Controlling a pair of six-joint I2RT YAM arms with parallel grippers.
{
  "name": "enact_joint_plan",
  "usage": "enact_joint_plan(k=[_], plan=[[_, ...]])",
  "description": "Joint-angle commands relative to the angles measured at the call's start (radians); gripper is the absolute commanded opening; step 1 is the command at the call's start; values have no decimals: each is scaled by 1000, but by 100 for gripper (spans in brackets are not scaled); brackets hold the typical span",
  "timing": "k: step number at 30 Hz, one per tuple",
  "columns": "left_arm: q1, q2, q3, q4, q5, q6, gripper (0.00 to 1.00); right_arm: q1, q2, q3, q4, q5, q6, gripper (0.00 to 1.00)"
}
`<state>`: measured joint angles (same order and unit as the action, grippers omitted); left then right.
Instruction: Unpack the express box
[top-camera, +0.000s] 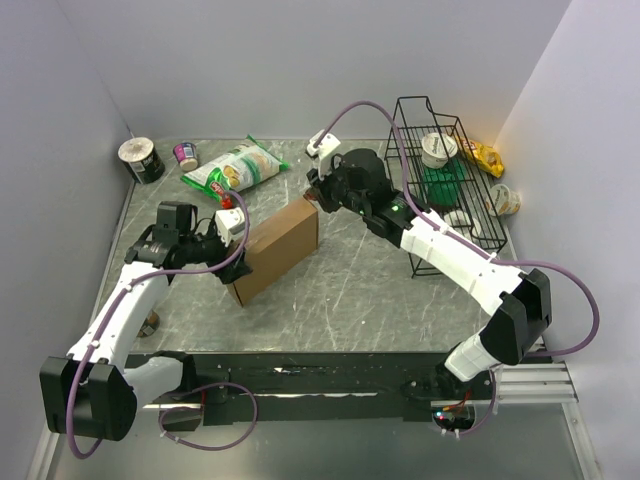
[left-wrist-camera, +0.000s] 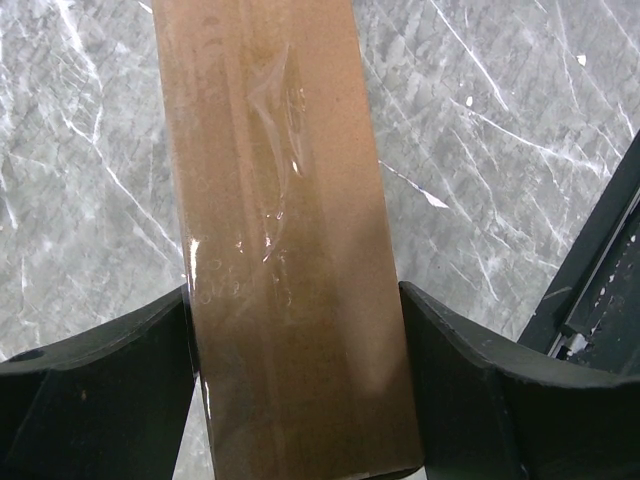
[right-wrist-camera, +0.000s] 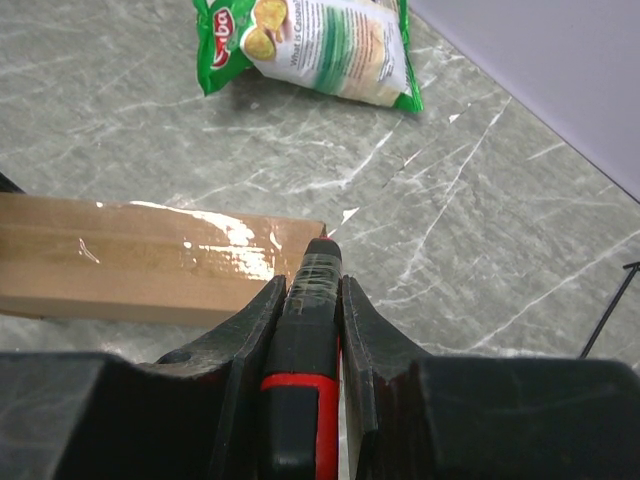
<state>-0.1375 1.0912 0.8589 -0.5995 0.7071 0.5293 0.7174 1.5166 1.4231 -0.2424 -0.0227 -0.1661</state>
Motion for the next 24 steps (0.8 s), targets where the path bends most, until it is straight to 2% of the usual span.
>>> enact_joint_plan(k=[1, 4, 16, 24], plan=[[-4, 19, -24, -3, -43, -17, 77, 7, -16, 54, -130, -8, -10, 0], [-4, 22, -24, 4, -47, -20, 77, 7, -1, 95, -215, -19, -1, 0], [-4, 22, -26, 14, -58, -29, 77, -3, 14, 158, -353, -7, -3, 0], [-4, 19, 5, 4, -1, -104, 68, -1, 63, 230, -362, 78, 92, 0]])
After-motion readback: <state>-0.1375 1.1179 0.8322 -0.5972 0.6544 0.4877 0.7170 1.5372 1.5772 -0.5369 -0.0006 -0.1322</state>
